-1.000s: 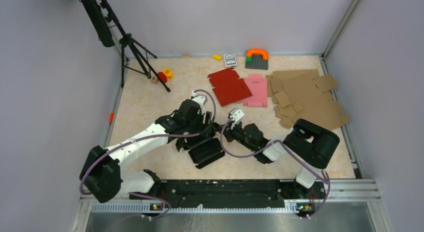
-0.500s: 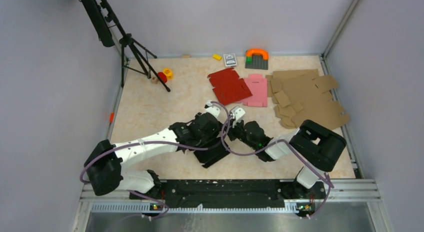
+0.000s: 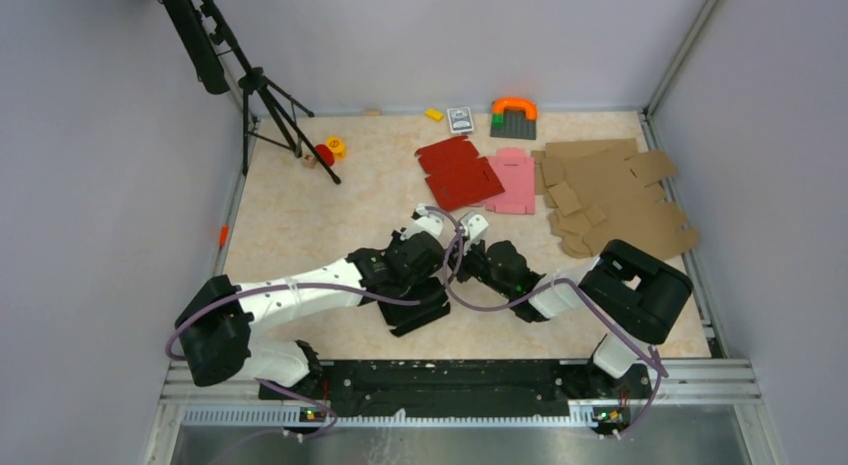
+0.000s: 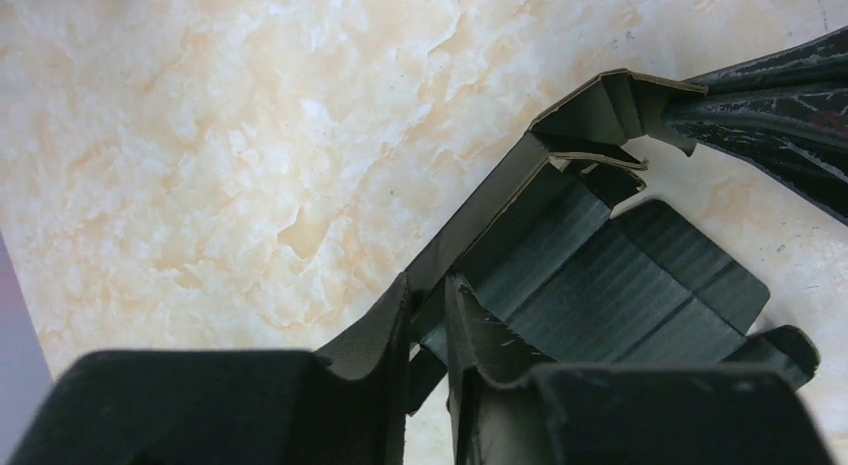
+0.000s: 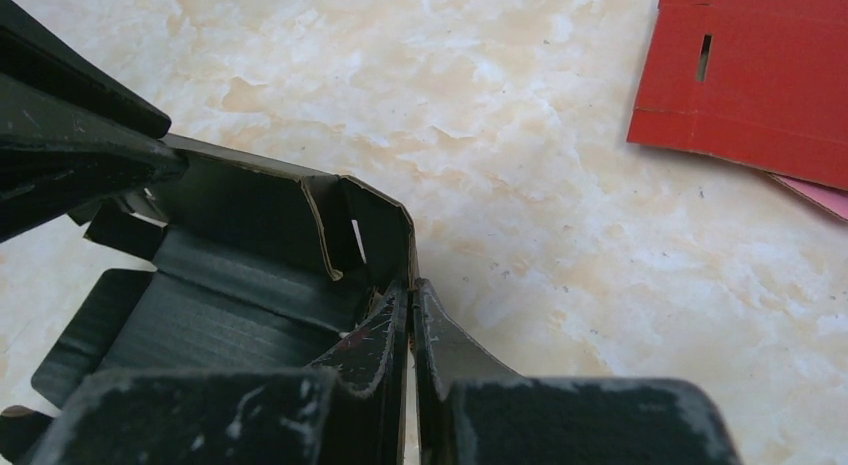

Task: Fold the paper box
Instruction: Fold the paper box at the center of the board.

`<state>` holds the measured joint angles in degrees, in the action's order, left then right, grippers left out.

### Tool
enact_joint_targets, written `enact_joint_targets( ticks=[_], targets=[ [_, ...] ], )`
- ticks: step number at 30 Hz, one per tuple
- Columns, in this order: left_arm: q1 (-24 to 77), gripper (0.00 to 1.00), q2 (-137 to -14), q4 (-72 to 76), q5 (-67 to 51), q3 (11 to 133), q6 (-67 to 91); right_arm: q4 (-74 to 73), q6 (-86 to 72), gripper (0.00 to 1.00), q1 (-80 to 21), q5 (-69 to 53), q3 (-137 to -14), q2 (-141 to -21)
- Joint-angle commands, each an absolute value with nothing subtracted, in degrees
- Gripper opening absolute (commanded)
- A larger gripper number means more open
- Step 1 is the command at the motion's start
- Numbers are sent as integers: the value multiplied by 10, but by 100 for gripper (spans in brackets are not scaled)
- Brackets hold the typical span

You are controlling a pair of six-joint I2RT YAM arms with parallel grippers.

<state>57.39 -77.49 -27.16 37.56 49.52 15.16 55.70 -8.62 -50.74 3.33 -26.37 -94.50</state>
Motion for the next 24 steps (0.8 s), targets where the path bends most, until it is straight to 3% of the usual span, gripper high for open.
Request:
enact_joint_targets(
  ticks=[1,6,24],
  targets=[
    [578,13,-778,-243,380,494,156,567,-97,0,-504,20,-280,-934],
    [587,0,-785,-240,374,490,153,564,-120,0,-504,6,-284,-932],
    [610,0,-839,-227,358,500,155,443,-178,0,-504,-56,-339,-912]
  ],
)
